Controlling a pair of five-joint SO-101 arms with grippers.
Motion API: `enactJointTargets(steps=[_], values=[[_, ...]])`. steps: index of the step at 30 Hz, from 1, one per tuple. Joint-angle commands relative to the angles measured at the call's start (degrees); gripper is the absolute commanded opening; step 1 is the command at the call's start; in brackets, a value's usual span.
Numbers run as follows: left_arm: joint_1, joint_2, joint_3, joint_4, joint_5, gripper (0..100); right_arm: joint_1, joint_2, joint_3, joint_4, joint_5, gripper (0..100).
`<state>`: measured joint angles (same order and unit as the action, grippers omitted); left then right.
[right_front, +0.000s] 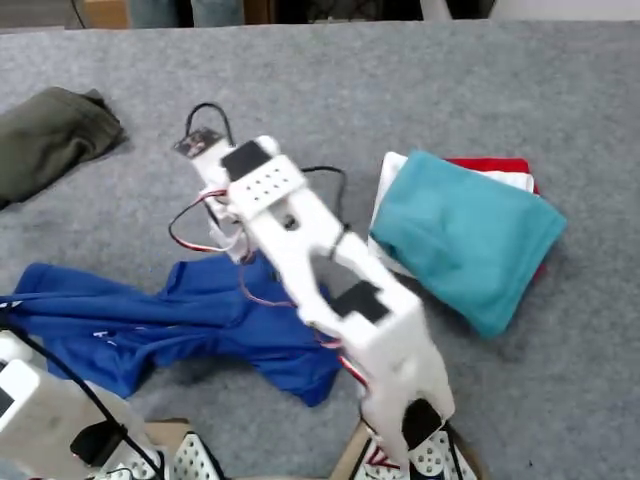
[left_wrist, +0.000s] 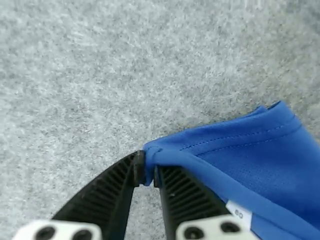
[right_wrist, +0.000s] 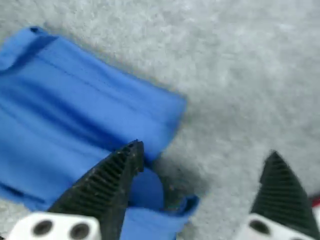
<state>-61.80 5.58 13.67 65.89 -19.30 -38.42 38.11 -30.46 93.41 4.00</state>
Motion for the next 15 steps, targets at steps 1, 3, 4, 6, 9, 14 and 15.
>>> enactJointTargets(steps=[1,3,4,6,9,14,15], values=[[-0.1,-1.0,-1.8,-0.5,0.3,3,-1.9,7.9,-14.4,4.7,-1.7,35.1],[-0.2,-1.0,-1.8,-0.5,0.3,3,-2.2,12.3,-19.7,6.1,-3.5,29.9],[-0.3,-1.0,-1.8,-0.5,0.3,3,-2.1,14.2,-22.4,6.5,-4.6,27.5],[-0.3,-1.0,-1.8,-0.5,0.3,3,-1.8,18.0,-26.2,6.9,-6.8,23.7],[-0.5,-1.0,-1.8,-0.6,0.3,3,-1.8,21.9,-28.6,7.6,-8.4,20.9],[-0.5,-1.0,-1.8,-0.6,0.3,3,-1.8,25.6,-28.5,7.7,-10.4,20.5],[-0.5,-1.0,-1.8,-0.6,0.3,3,-1.8,26.2,-28.5,7.7,-10.4,20.4]])
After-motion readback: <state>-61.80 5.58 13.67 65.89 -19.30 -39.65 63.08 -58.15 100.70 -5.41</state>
